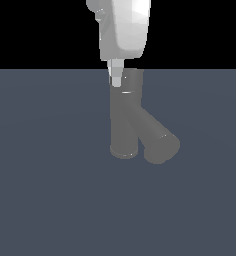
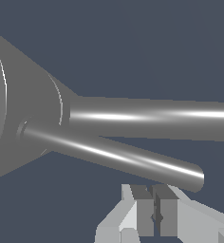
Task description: Turn on the faucet by rotating a designated handle.
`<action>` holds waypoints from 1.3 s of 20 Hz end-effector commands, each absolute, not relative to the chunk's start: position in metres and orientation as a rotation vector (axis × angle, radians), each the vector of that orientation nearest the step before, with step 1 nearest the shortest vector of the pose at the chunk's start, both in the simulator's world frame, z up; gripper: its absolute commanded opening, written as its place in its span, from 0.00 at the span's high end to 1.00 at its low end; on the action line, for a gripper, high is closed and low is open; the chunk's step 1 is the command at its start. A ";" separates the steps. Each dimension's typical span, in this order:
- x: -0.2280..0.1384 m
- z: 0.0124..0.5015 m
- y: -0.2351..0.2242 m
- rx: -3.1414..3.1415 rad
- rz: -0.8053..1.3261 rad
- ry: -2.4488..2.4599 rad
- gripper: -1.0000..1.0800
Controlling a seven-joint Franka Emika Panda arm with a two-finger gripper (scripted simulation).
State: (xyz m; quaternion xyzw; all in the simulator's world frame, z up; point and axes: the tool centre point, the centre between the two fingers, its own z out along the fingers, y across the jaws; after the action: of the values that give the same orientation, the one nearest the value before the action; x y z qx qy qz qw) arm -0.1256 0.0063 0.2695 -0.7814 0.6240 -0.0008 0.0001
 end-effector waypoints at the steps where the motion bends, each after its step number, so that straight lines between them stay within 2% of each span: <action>1: -0.123 0.270 -0.018 -2.431 -0.003 1.988 1.00; 16: -0.108 0.270 -0.101 -2.415 0.000 2.009 1.00; 17: -0.108 0.270 -0.101 -2.415 0.000 2.009 1.00; 18: -0.106 0.270 -0.072 -2.466 0.004 1.950 1.00; 26: -0.083 0.269 -0.093 -2.453 0.003 1.966 1.00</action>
State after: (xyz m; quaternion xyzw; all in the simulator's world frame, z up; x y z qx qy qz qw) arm -0.0912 -0.0835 0.2697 -0.7836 0.6212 0.0048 -0.0033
